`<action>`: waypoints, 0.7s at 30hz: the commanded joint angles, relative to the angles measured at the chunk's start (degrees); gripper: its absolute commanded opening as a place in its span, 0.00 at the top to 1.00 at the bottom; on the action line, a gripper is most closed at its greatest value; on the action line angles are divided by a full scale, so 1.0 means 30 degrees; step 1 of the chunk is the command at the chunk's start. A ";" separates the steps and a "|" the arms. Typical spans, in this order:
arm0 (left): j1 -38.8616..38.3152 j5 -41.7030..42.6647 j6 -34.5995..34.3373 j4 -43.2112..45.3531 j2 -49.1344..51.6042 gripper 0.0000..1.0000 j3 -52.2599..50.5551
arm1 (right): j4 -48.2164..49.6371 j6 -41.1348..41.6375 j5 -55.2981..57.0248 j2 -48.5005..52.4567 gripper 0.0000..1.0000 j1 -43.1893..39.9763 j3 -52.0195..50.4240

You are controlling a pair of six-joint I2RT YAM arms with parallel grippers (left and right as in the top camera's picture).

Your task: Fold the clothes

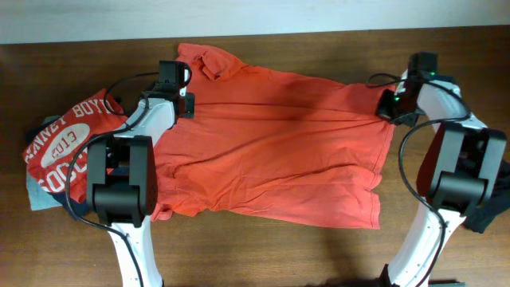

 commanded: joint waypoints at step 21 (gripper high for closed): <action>-0.2776 0.5676 0.8189 -0.6739 0.0911 0.72 0.8429 | -1.1701 -0.4065 -0.4860 -0.6164 0.87 -0.0342 0.6630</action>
